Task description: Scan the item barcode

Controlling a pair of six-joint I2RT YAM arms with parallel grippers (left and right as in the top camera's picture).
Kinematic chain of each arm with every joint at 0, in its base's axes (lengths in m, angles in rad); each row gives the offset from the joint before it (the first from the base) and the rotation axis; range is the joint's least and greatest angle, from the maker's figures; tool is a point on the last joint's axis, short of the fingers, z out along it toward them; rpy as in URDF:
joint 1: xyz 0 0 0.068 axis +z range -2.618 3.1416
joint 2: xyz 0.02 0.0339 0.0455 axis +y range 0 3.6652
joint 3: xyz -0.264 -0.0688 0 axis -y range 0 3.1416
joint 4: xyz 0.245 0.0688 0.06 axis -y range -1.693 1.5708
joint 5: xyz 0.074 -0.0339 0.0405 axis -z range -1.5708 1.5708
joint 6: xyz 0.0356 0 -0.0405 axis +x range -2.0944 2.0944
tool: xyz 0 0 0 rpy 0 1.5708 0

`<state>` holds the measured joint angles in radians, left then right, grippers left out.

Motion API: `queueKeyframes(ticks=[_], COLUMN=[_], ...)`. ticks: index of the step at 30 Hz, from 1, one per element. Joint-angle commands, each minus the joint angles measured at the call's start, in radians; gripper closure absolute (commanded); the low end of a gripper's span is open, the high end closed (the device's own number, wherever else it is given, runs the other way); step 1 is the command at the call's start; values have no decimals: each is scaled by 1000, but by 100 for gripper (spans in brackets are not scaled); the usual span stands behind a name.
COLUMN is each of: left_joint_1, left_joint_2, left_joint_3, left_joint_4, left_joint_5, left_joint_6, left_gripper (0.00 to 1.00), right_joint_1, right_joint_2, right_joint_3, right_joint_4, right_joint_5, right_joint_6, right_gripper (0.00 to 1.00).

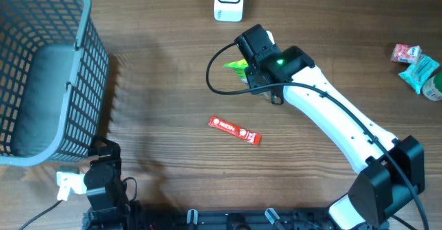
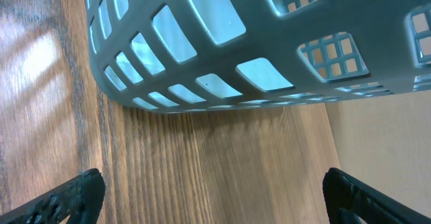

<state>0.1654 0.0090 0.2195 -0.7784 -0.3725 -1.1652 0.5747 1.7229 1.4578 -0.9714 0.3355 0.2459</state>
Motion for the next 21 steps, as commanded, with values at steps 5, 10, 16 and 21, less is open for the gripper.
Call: queueKeyframes(ticks=[5,10,16,21], left_joint_1=[-1,-1,-1,-1], left_joint_2=[-3,-3,-3,-3], left_joint_3=[-5,-5,-5,-5], left_joint_4=[2,2,2,2], left_joint_5=[-17,-17,-17,-17], left_joint_6=[-2,-2,-2,-2], left_gripper=[0,0,0,0], right_joint_1=[-12,36,142,140], right_joint_2=[3,11,143,237], right_joint_3=[21,20,-60,-62], right_joint_4=[21,13,73,132], right_joint_5=[-172,-209,-188,-132], right_joint_6=[-35,-57,-47,-63], right_gripper=[95,95,95,44])
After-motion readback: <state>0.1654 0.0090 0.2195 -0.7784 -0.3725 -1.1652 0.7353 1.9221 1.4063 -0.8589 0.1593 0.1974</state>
